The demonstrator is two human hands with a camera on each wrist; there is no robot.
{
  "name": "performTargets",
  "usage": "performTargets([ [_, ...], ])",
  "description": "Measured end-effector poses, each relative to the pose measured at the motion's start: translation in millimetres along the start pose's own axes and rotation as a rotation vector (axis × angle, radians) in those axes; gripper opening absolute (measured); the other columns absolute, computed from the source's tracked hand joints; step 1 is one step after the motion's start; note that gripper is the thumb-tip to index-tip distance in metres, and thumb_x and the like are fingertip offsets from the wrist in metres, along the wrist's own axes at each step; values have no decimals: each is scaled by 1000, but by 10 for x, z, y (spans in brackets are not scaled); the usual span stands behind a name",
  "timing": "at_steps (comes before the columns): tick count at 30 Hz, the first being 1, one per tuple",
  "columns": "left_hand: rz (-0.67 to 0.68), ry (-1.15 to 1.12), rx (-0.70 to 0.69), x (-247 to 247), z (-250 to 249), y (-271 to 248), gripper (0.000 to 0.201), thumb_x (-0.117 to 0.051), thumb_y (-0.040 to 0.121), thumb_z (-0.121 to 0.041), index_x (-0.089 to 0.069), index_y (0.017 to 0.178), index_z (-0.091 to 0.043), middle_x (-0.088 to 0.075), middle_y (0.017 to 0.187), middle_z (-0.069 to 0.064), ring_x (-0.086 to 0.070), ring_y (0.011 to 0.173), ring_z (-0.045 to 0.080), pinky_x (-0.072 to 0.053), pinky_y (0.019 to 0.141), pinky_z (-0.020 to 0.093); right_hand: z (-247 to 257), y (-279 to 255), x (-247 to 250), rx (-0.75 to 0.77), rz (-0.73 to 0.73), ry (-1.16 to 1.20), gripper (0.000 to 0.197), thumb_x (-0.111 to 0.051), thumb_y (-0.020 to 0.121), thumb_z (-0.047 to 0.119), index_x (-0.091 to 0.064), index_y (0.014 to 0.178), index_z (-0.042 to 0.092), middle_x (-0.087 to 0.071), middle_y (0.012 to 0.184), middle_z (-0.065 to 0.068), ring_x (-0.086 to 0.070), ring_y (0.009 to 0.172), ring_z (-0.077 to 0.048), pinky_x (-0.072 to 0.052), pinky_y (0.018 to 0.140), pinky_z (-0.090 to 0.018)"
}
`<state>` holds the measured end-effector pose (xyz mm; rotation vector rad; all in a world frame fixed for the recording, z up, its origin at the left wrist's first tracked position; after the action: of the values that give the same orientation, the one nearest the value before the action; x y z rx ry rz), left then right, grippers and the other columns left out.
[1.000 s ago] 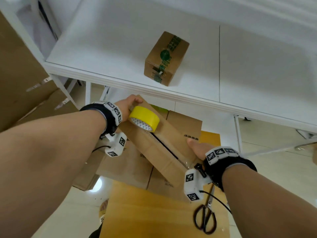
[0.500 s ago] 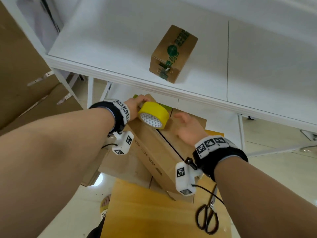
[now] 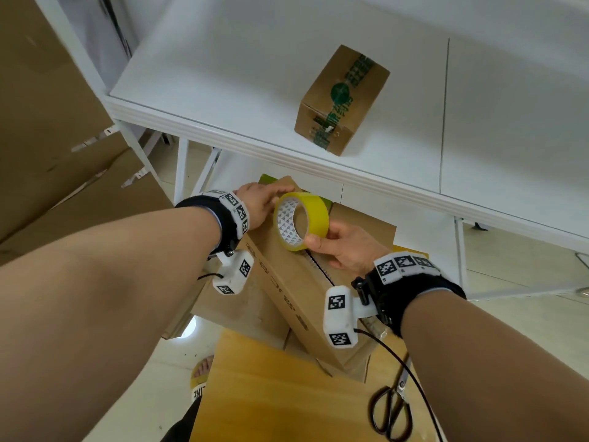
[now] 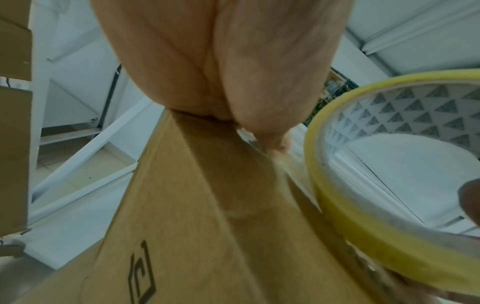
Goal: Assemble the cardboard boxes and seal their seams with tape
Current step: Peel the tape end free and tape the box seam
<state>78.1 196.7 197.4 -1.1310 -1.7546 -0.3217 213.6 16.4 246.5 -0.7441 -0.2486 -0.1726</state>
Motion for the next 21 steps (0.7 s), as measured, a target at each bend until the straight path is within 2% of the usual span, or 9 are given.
performTargets([
  [2, 3, 32, 12, -50, 36, 0, 46, -27, 103, -30, -27, 145, -48, -46, 141, 5, -39, 131, 30, -28, 109, 44, -9, -11, 1, 12, 43, 33, 31, -83, 75, 36, -68, 102, 38, -73, 95, 20, -67, 87, 7, -48, 73, -15],
  [5, -1, 26, 3, -89, 78, -8, 45, -23, 104, -32, -24, 146, -49, -40, 149, -4, -31, 136, 30, -22, 111, 45, -24, 12, 23, 15, 97, 44, 65, -95, 56, 38, -68, 115, 27, -74, 111, 2, -69, 106, -15, -53, 93, -31],
  [7, 30, 31, 4, -86, 104, -16, 45, -19, 104, -35, -19, 146, -51, -34, 152, -8, -24, 141, 32, -18, 114, 50, -6, -4, 41, 37, 120, 4, 62, -95, 57, 30, -69, 113, 22, -74, 112, -3, -67, 111, -24, -49, 104, -41],
  [9, 45, 39, 14, -83, 116, -20, 45, -17, 104, -35, -16, 146, -53, -32, 153, -10, -20, 143, 32, -16, 114, 52, -19, -29, 62, 52, 143, -57, 56, -94, 59, 27, -67, 107, 15, -73, 112, -7, -65, 112, -27, -45, 108, -47],
  [11, 66, 34, 22, -64, 84, -40, 46, -16, 104, -36, -12, 147, -52, -28, 155, -10, -16, 145, 33, -12, 115, 50, -45, -67, 70, 60, 170, -86, 60, -93, 56, 32, -67, 107, 15, -73, 111, -8, -66, 111, -28, -45, 108, -48],
  [16, 103, 42, 25, -65, 12, -98, 47, -12, 103, -42, -4, 148, -50, -21, 158, -10, -7, 147, 32, -7, 116, 50, -72, -149, 98, 48, 196, -97, 47, -89, 69, 12, -67, 111, 12, -74, 110, -7, -68, 103, -20, -44, 108, -48],
  [18, 100, 54, 26, -95, -10, -97, 47, -12, 103, -43, -3, 148, -52, -21, 158, -10, -7, 147, 32, -8, 116, 50, -80, -168, 118, 56, 191, -118, 43, -90, 69, 19, -69, 105, 15, -75, 105, -3, -68, 99, -18, -45, 108, -48],
  [20, 89, 74, 37, -128, -40, -100, 47, -13, 103, -42, -2, 147, -53, -22, 157, -10, -8, 147, 31, -9, 116, 51, -65, -208, 114, 64, 182, -162, 42, -88, 65, 47, -71, 95, 23, -74, 99, 1, -67, 98, -16, -45, 107, -45],
  [21, 74, 87, 45, -147, -49, -97, 47, -14, 103, -42, -2, 146, -55, -23, 157, -10, -8, 147, 31, -10, 115, 51, -78, -215, 120, 59, 156, -180, 51, -82, 63, 64, -72, 92, 24, -72, 99, 2, -64, 100, -15, -44, 107, -43],
])
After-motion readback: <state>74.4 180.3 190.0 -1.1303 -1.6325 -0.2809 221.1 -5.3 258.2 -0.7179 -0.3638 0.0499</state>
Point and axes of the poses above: each hand's wrist, its own y-axis towards the middle knuckle, its own x-axis out of the back of the hand, z = x × y, the point moved 1 cm from there along y, towards the middle knuckle
